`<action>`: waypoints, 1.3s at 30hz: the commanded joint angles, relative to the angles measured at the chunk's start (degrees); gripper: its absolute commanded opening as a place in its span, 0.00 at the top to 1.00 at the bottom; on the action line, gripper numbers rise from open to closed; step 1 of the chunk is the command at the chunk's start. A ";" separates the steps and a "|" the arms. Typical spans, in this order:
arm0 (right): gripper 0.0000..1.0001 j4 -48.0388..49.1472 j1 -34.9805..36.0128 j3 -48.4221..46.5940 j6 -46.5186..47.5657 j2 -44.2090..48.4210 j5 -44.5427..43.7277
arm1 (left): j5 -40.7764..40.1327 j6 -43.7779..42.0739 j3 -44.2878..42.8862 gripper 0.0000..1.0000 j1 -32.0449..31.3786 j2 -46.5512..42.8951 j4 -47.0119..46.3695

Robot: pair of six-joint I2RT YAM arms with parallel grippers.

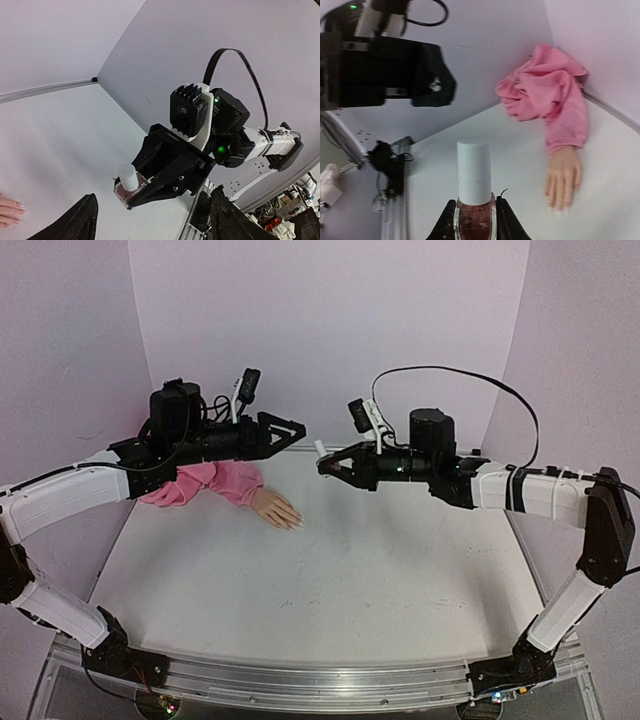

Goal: Paint the nails

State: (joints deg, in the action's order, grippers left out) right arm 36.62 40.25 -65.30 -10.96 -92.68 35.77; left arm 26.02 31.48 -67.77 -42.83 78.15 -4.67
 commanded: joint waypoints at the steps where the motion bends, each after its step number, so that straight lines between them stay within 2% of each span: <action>1: 1.00 19.08 0.27 -0.82 -16.61 2.33 23.13 | 11.80 0.32 -1.55 0.23 0.14 0.77 -9.09; 3: 1.00 24.30 0.28 -0.88 -21.27 1.53 25.03 | 15.55 1.62 -2.09 0.25 -0.51 2.30 -13.14; 7: 1.00 26.40 0.32 -3.92 -24.35 -0.88 28.97 | 19.32 1.68 -4.00 0.34 -2.33 4.45 -16.93; 12: 1.00 26.75 0.29 -4.79 -24.98 -1.49 31.17 | 19.21 1.18 -4.82 0.41 -2.65 4.69 -18.36; 17: 1.00 27.17 0.30 -3.78 -25.20 -1.54 30.98 | 20.18 1.93 -6.55 0.55 -2.74 6.48 -18.68; 25: 1.00 27.10 0.27 -2.09 -23.78 -0.48 29.70 | 21.57 2.97 -7.55 0.81 -2.96 8.54 -19.02; 29: 1.00 26.61 0.12 -1.75 -22.38 -0.29 27.64 | 20.44 2.51 -6.93 0.99 -3.07 8.41 -18.98; 32: 1.00 19.71 -0.25 -2.07 -15.68 1.15 22.92 | 15.82 1.89 -4.85 1.00 -3.12 7.11 -18.57; 35: 1.00 3.93 -0.17 -3.50 -4.57 3.69 5.66 | 8.43 0.87 -3.27 1.00 -3.14 5.60 -15.05; 36: 1.00 -0.03 0.37 -3.70 -2.14 4.52 -6.88 | 4.75 0.58 -2.99 1.00 -3.14 5.13 -12.34; 37: 1.00 -4.01 2.99 -4.22 0.31 5.18 -34.58 | 0.37 0.37 -2.83 1.00 -3.22 4.75 -9.08; 39: 1.00 -5.96 9.70 -4.43 3.58 4.43 -76.22 | -6.80 0.68 -2.85 1.00 -3.23 4.69 -3.47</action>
State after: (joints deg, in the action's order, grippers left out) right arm 40.97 43.13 -66.52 -19.66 -90.54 36.16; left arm 31.07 32.05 -70.76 -45.17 86.87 -17.08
